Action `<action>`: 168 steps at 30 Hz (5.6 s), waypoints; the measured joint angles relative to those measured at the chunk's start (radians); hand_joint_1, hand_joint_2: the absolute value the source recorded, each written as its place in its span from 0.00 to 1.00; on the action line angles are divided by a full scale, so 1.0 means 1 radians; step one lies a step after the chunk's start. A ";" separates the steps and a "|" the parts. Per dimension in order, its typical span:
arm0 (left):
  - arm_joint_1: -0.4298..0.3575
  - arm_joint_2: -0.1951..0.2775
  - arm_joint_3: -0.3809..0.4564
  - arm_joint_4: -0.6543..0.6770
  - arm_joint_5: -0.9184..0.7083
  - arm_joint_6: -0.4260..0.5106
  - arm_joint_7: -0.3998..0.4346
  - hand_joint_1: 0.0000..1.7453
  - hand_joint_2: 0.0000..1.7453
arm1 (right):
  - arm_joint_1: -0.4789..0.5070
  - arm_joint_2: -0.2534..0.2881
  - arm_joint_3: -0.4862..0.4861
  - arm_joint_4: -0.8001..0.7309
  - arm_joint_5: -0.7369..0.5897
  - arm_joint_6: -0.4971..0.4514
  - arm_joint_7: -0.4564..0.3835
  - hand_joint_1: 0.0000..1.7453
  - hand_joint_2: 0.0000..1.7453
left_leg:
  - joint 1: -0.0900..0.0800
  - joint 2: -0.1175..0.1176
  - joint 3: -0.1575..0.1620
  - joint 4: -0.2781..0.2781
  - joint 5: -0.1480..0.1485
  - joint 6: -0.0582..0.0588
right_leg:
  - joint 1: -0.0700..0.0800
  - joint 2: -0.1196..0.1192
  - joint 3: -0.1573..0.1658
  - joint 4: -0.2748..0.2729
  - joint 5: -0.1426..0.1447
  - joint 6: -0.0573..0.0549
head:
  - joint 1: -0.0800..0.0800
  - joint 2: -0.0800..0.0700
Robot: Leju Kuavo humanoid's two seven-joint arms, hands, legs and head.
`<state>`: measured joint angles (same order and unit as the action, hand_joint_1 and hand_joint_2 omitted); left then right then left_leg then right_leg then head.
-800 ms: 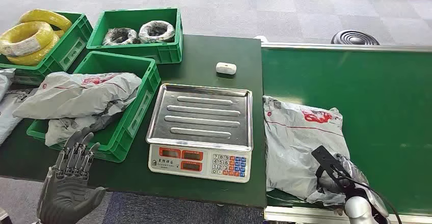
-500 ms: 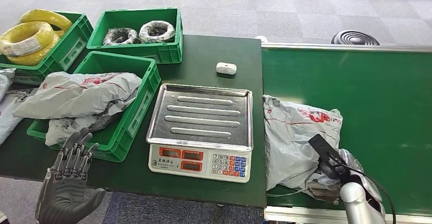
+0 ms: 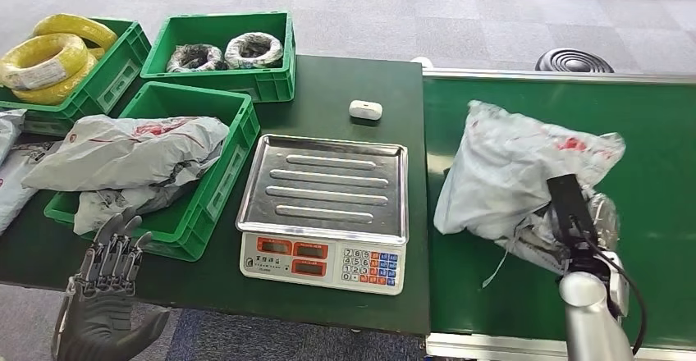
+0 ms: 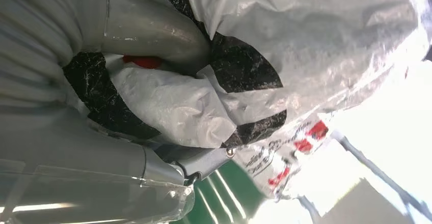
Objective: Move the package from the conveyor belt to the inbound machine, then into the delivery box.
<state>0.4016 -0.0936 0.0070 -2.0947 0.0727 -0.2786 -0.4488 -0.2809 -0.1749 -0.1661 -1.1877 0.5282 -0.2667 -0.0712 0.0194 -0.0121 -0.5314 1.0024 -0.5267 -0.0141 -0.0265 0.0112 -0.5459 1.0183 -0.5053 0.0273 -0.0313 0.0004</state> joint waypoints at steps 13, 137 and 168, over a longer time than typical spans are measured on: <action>-0.236 0.097 -0.015 0.078 -0.072 0.015 0.002 0.00 1.00 | 0.018 -0.020 0.279 -0.472 -0.022 0.106 -0.230 1.00 1.00 | 0.000 0.001 0.002 -0.001 0.003 -0.001 | 0.001 0.001 0.002 0.001 0.001 -0.001 | 0.000 0.000; -0.897 0.024 -0.515 0.865 -0.727 0.070 0.596 0.00 1.00 | 0.339 0.098 0.414 -0.757 -0.445 -0.198 -0.480 0.00 1.00 | 0.000 0.000 -0.006 0.000 0.005 -0.001 | 0.000 -0.001 -0.006 0.002 0.003 -0.001 | 0.000 0.000; -0.961 -0.019 -0.576 1.045 -0.723 0.109 0.579 1.00 1.00 | 0.343 0.098 0.415 -0.755 -0.421 -0.237 -0.475 0.00 1.00 | 0.000 0.000 -0.001 0.000 0.005 -0.001 | 0.000 -0.001 -0.001 0.002 0.003 -0.001 | 0.000 0.000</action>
<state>-0.5589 -0.1130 -0.5688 -1.0494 -0.6506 -0.1696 0.1298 0.0622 -0.0771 0.2491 -1.9424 0.1072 -0.5035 -0.5466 0.0196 -0.0125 -0.5329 1.0027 -0.5215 -0.0152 -0.0261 0.0100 -0.5471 1.0198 -0.5024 0.0259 -0.0312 0.0004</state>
